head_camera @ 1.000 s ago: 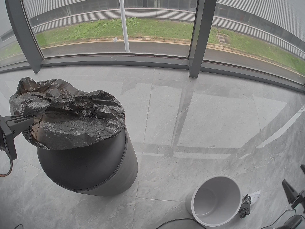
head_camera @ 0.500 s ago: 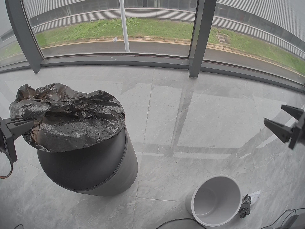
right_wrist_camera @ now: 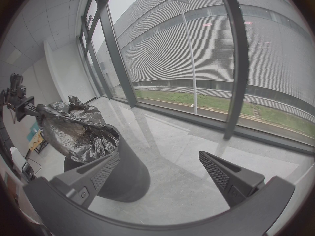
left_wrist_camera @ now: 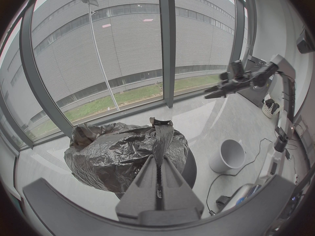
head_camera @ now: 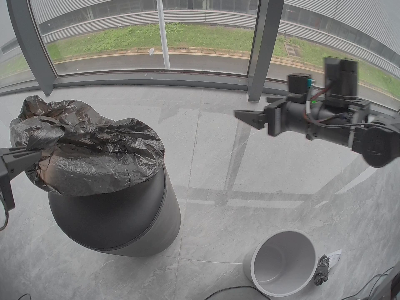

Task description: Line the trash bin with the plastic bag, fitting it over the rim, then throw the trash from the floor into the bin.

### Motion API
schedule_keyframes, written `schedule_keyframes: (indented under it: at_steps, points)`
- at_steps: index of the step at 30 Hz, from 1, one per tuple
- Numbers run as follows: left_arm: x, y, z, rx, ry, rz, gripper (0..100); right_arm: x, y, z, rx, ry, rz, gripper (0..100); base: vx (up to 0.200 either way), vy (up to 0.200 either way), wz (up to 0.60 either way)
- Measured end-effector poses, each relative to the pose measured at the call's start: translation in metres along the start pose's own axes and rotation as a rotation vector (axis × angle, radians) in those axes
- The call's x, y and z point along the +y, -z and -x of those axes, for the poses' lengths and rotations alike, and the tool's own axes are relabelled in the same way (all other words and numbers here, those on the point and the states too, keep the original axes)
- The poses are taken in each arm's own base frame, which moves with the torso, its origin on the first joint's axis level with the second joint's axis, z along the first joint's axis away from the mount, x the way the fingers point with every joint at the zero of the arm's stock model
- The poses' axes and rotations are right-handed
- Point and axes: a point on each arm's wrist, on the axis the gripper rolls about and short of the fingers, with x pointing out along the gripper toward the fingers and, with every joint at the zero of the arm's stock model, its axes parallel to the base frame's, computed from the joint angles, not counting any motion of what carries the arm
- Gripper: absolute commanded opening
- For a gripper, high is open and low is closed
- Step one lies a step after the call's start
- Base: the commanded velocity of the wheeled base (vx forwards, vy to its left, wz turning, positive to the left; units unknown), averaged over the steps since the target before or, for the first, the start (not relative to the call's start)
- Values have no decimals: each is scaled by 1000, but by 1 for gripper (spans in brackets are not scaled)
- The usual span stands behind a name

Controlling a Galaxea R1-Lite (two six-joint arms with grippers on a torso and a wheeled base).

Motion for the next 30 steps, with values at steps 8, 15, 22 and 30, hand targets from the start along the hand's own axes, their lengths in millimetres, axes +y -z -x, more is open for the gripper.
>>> schedule_keyframes:
  at_steps: [8, 15, 22, 30]
  points:
    - [-7, 17, 22, 70, 49, -9, 0, 56, 33, -92, 37, -186, 1, 100, 0, 0, 0]
    - [-10, 27, 31, 67, 57, -13, 0, 84, 48, -115, -18, -258, 13, 100, 0, 0, 0]
    - [-11, 29, 29, 25, 41, -12, 0, 88, 62, -122, -50, -277, 16, 100, 0, 0, 0]
    - [-11, 30, 28, 22, 47, -16, 0, 95, 68, -125, -42, -320, 24, 100, 0, 0, 0]
